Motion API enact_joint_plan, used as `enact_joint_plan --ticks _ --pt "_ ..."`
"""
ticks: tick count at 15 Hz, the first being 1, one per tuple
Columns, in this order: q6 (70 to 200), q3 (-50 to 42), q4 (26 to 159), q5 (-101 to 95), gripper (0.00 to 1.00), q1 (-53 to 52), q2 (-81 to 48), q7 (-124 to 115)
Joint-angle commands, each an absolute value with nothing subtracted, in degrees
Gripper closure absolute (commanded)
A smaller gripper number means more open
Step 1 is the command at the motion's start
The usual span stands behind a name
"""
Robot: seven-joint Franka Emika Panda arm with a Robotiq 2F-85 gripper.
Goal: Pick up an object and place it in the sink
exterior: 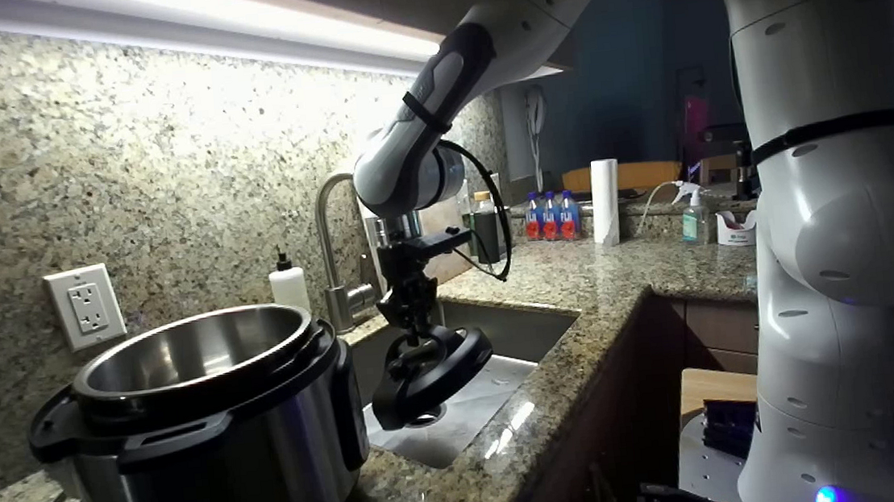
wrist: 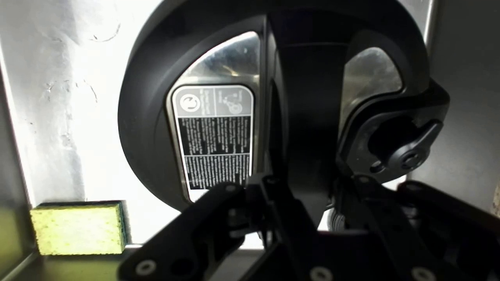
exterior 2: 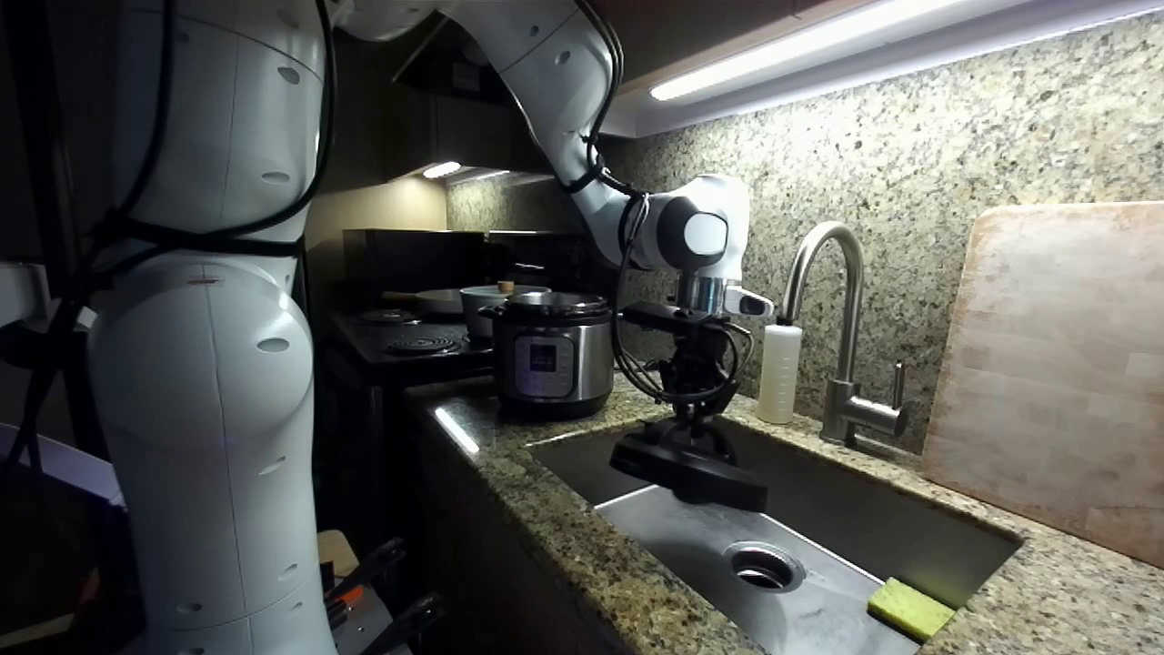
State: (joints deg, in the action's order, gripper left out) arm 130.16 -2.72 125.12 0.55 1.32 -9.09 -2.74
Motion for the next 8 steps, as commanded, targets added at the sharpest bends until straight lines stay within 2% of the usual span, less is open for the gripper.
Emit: enact_joint_plan --ticks 1,8 --pt "127.21 -2.79 123.72 -1.34 0.87 1.74 -7.93 -0.7" --pt "125.3 -2.74 123.13 -1.73 0.87 1.83 -7.96 0.8"
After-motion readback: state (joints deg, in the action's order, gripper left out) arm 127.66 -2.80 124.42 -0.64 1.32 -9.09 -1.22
